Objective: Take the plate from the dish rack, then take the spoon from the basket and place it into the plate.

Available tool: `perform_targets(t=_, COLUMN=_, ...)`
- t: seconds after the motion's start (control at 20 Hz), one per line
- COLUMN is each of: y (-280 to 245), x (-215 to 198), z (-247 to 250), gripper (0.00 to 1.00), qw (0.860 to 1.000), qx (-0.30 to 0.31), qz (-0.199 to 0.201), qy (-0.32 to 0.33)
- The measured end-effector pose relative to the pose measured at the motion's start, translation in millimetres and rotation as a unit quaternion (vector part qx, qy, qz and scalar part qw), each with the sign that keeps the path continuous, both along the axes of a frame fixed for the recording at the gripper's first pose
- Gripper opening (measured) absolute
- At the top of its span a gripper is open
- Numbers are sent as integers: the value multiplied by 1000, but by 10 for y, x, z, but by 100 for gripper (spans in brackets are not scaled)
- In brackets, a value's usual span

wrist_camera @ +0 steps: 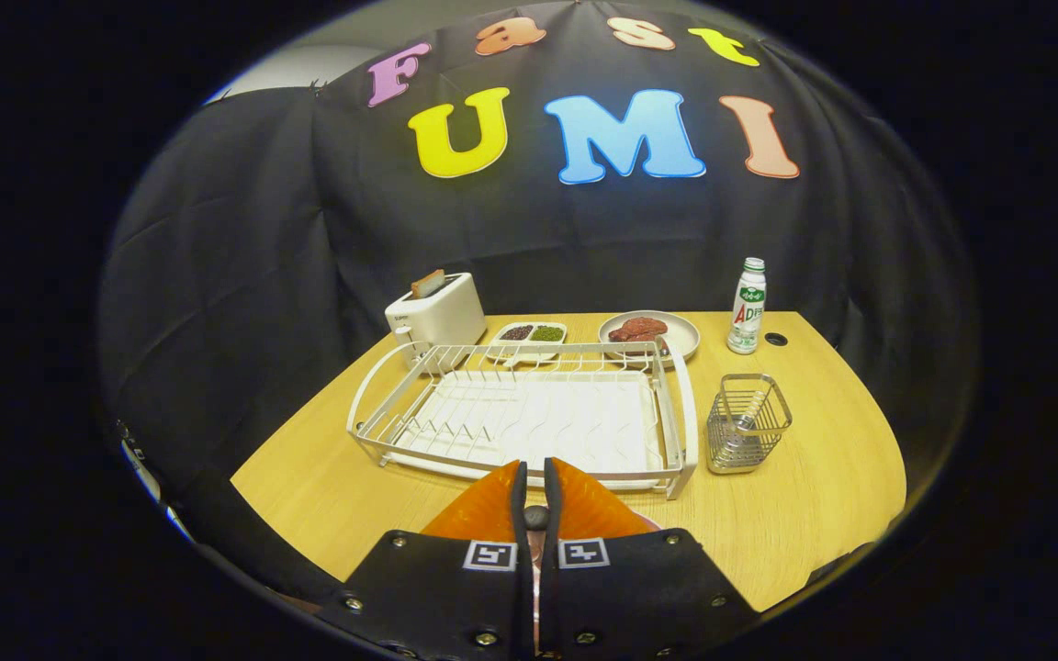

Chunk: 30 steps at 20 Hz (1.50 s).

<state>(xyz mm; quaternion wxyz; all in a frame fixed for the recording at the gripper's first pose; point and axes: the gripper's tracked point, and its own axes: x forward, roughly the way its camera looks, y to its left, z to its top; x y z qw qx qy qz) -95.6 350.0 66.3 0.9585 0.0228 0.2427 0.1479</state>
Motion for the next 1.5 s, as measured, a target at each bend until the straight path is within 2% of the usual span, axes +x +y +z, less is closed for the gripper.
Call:
perform_targets(t=0.15, y=71, x=20, z=-118, gripper=11, qw=1000, qx=-5, qz=16, qy=12)
perform_targets(t=0.5, y=-116, x=56, z=334, gripper=16, qw=999, qx=-24, qz=12, qy=-39)
perform_targets(t=1.1, y=-1254, x=81, z=1418, gripper=16, qw=981, qx=-22, qz=-101, qy=-165)
perform_targets(t=1.25, y=-1463, x=49, z=1701, gripper=17, qw=974, qx=-24, qz=-109, qy=-198)
perform_targets(t=1.3, y=-1538, x=88, z=1761, gripper=24, qw=971, qx=-28, qz=-107, qy=-211)
perform_targets(t=1.35, y=-1544, x=104, z=1826, gripper=25, qw=970, qx=-31, qz=-99, qy=-220)
perform_targets(t=1.5, y=-1790, x=99, z=1945, gripper=96, qw=962, qx=-61, qz=-117, qy=-239)
